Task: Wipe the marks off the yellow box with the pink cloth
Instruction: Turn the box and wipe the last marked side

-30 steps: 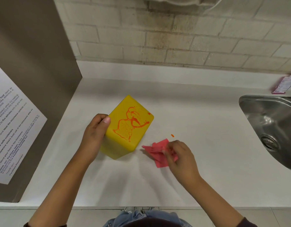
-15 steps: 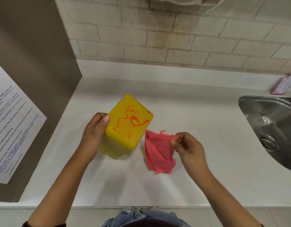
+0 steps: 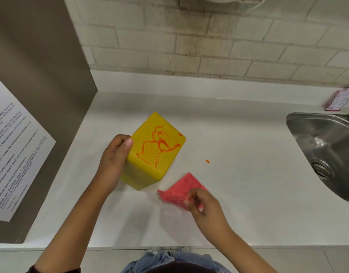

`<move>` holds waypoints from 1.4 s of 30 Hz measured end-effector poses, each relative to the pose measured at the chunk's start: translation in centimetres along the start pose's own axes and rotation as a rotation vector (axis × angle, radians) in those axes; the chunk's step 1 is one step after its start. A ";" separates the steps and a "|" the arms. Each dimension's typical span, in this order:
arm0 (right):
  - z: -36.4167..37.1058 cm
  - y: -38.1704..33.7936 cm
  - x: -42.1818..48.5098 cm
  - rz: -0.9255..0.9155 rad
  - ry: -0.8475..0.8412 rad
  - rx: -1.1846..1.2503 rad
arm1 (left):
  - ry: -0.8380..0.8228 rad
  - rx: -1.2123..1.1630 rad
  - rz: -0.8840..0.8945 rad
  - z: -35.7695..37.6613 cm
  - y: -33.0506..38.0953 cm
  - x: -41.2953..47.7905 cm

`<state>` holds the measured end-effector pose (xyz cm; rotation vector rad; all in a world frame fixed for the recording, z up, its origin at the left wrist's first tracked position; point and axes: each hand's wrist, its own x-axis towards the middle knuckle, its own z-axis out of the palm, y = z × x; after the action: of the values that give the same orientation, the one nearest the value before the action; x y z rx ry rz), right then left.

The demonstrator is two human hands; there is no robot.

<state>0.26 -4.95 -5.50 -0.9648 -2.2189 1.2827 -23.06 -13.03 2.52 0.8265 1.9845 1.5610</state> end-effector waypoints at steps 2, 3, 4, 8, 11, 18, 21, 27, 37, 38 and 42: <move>0.4 0.6 0.2 0.094 0.028 0.142 | -0.007 0.001 0.002 -0.1 0.0 0.1; 0.2 0.8 0.7 0.135 0.076 0.205 | -0.012 -0.002 0.002 -0.1 0.1 0.1; -0.2 1.0 1.4 0.184 0.134 0.256 | -0.017 -0.004 0.003 -0.1 0.0 0.0; -2.1 2.9 3.6 0.381 0.299 0.103 | -0.029 -0.008 0.010 0.0 -0.1 -0.1; -2.8 3.9 3.6 0.349 0.276 -0.283 | -0.031 -0.011 0.009 0.2 -0.1 -0.1; -0.9 4.5 2.9 -0.369 -0.222 -0.734 | -0.059 -0.008 0.007 0.2 -0.3 -0.2; -0.2 6.2 3.0 -0.316 -0.250 -0.827 | -0.106 -0.016 0.030 0.5 -0.2 -0.3; 0.8 5.1 3.8 -0.201 -0.036 -0.438 | -0.179 -0.017 0.073 0.1 -0.3 -0.3; -2.6 -3.9 6.2 0.121 0.232 0.759 | -0.188 -0.093 0.091 -0.3 -0.8 0.5; -2.6 -4.6 6.4 0.110 0.211 0.752 | -0.186 -0.099 0.095 -0.2 -0.8 0.5; -2.7 -6.7 6.8 0.000 0.179 0.630 | -0.178 -0.115 0.114 0.0 -0.8 0.5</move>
<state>-5.11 -0.69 1.64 -0.7853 -1.5220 1.6702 -23.53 -12.86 1.76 1.0086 1.7329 1.5886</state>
